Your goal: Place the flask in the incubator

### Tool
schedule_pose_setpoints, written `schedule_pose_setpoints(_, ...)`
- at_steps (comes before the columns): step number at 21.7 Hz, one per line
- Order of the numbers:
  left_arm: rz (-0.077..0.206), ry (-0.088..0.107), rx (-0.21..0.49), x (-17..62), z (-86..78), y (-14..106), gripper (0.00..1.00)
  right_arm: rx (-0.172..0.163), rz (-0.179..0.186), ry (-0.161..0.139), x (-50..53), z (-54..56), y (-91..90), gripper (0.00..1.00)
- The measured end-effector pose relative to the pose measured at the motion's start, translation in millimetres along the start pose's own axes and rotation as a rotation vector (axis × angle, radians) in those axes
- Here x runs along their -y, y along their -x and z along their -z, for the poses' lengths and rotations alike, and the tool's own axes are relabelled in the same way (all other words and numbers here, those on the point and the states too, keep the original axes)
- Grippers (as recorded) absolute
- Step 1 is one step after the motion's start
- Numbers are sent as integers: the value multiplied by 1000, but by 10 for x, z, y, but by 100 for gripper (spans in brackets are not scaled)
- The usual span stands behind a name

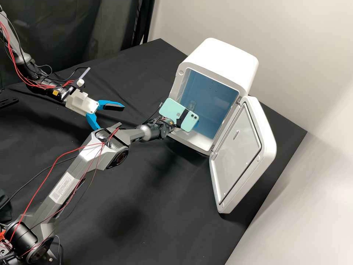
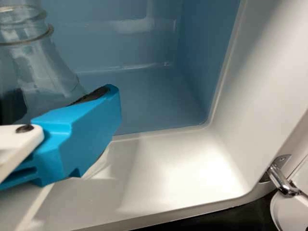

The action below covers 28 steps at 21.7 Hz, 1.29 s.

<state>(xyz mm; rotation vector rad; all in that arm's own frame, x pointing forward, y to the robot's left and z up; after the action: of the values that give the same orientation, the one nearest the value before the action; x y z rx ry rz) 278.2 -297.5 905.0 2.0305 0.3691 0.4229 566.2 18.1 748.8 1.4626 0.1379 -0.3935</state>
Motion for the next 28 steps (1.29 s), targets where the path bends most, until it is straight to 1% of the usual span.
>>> schedule_pose_setpoints(1,0,0,0,0,0,0,100,1,-1,-3,2,-3,-2,100)
schedule_pose_setpoints(4,0,0,0,0,0,0,100,-3,-4,2,-1,0,-2,100)
schedule_pose_setpoints(5,0,0,0,0,0,0,100,-3,-5,-2,-1,0,-2,100)
schedule_pose_setpoints(6,0,0,0,0,0,0,100,-3,-5,-1,-2,0,-2,100)
schedule_pose_setpoints(8,0,0,0,0,0,0,100,-3,-5,12,-2,0,-2,100)
schedule_pose_setpoints(28,0,0,0,0,0,0,100,-4,-6,13,-3,1,-2,100)
